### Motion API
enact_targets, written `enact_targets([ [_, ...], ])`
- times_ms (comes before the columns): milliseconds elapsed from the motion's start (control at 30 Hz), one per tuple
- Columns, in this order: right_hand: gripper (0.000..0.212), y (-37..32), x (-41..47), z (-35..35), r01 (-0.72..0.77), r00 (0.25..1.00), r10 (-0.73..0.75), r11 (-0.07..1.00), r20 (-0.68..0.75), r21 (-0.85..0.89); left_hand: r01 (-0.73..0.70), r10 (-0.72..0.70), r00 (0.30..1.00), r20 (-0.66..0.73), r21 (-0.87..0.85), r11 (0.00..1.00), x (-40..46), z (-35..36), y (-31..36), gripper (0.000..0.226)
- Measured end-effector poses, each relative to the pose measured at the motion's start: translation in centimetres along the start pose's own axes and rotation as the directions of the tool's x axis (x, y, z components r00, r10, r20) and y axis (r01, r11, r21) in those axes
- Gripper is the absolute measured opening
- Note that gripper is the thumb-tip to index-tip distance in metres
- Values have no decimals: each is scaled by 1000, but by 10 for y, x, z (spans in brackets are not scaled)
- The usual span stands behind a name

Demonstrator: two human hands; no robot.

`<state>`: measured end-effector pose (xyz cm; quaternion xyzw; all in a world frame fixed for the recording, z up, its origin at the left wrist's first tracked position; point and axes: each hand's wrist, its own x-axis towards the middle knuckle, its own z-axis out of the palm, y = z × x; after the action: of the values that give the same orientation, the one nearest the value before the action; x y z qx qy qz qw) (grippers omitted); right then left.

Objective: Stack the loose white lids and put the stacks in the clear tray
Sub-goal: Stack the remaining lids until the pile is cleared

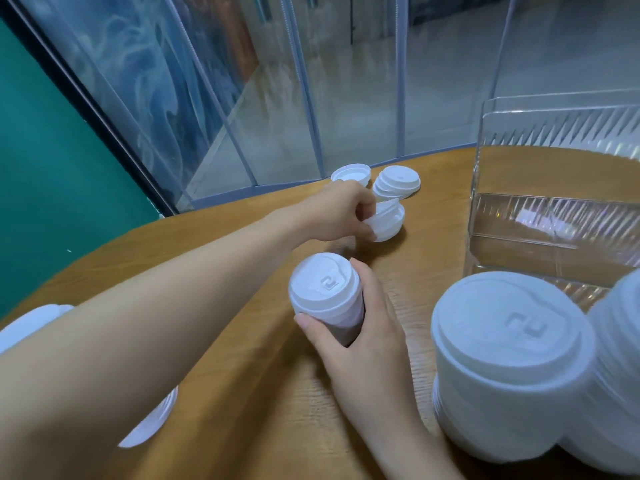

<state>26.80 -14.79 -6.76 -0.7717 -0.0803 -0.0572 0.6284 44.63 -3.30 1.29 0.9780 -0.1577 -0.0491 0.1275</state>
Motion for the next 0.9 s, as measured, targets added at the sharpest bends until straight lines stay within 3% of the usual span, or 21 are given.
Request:
enact_targets([
  [167, 81, -1, 0, -1, -6, 1000, 6, 1000, 0, 29, 53, -65, 992, -112, -107, 993, -43, -24, 7, 35],
  [500, 84, -3, 0, 0, -20, 1000, 20, 999, -3, -28, -31, -118, 925, -362, -381, 924, -161, -59, 24, 20],
  [733, 82, -8, -5, 5, -7, 1000, 6, 999, -18, -45, -6, -183, 942, -282, -559, 829, -182, -50, 20, 22],
  [900, 85, -8, -5, 2, -10, 1000, 9, 999, -23, -49, 152, -234, 962, -140, -436, 887, -180, -38, 16, 28],
])
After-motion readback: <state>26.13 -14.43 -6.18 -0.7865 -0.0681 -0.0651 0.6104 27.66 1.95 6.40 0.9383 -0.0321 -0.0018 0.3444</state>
